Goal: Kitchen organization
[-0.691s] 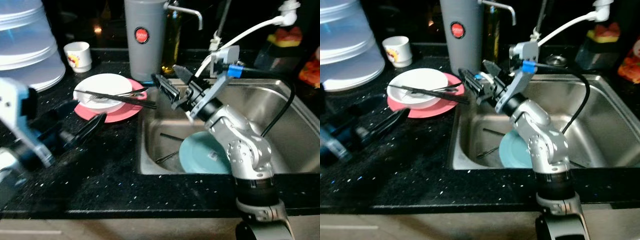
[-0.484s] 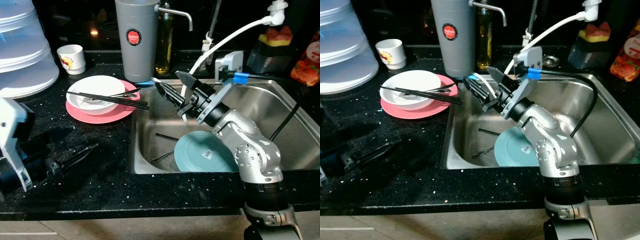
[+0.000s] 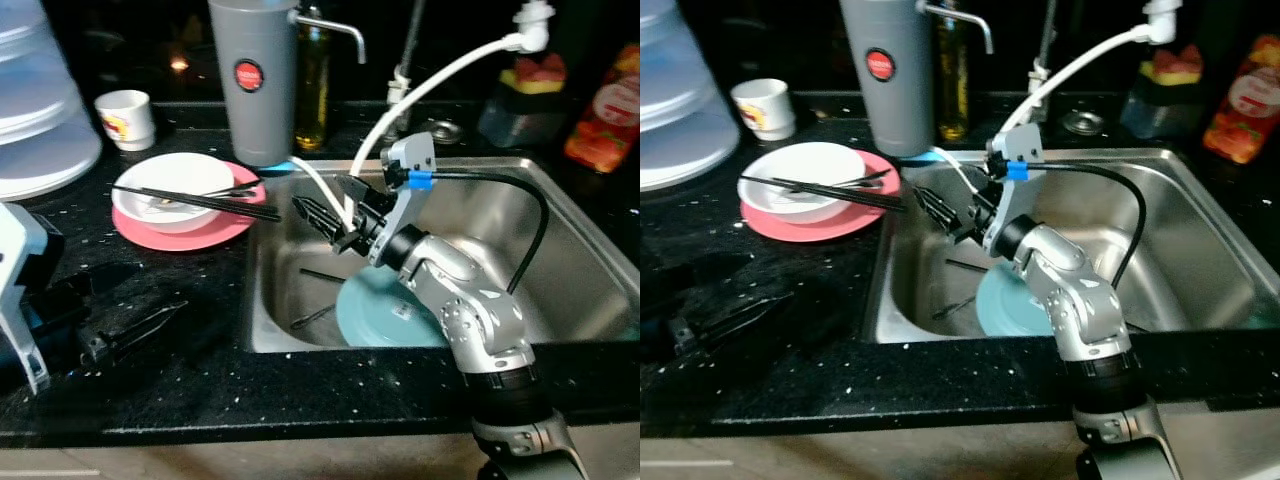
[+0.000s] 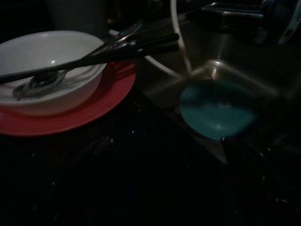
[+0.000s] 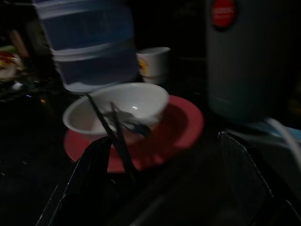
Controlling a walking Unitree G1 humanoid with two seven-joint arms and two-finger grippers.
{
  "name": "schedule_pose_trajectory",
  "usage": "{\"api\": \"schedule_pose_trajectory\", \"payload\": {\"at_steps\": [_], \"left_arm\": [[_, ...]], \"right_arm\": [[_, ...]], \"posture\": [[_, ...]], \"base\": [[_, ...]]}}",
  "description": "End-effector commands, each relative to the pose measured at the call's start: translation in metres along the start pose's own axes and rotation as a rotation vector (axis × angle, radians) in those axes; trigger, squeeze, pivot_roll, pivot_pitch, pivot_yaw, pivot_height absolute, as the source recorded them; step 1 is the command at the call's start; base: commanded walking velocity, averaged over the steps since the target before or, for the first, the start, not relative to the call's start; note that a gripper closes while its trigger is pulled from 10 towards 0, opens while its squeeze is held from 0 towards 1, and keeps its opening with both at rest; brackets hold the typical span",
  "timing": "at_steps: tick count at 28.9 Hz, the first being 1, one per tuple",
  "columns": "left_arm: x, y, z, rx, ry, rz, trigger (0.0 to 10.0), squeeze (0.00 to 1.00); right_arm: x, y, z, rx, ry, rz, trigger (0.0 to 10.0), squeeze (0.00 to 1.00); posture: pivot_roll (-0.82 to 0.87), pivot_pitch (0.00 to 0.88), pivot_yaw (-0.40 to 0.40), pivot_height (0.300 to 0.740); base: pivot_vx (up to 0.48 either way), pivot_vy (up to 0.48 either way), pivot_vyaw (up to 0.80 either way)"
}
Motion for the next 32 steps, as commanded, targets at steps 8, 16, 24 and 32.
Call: {"api": "schedule_pose_trajectory", "payload": {"at_steps": [8, 16, 24, 32], "left_arm": [[0.025, -0.006, 0.019, -0.061, -0.06, 0.081, 10.0, 0.0], [0.034, -0.009, 0.023, -0.081, -0.063, 0.099, 10.0, 0.0], [0.037, -0.013, 0.025, -0.083, -0.06, 0.095, 10.0, 0.0], [0.027, -0.011, 0.015, -0.058, -0.019, 0.095, 10.0, 0.0]], "right_arm": [[-0.003, 0.019, 0.02, 0.083, -0.107, 0.131, 10.0, 0.0], [-0.006, 0.025, 0.024, 0.139, -0.131, 0.188, 10.0, 0.0], [-0.007, 0.025, 0.031, 0.102, -0.184, 0.168, 10.0, 0.0], [-0.024, 0.033, 0.044, -0.065, -0.088, 0.079, 10.0, 0.0]], "posture": [[0.15, 0.0, -0.027, 0.74], [0.15, 0.0, -0.02, 0.74], [0.15, 0.0, -0.026, 0.74], [0.15, 0.0, -0.039, 0.74]], "base": [[0.0, 0.0, 0.8], [0.0, 0.0, 0.78], [0.0, 0.0, 0.08], [0.0, 0.0, 0.0]]}}
Point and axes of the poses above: a point about 5 cm out from each wrist's last joint towards the gripper, its own x axis pointing out of the wrist towards the gripper, its own y axis along the axis of the wrist's last joint, z = x × y, the point moved 1 cm from there along x, pointing out of the wrist towards the gripper
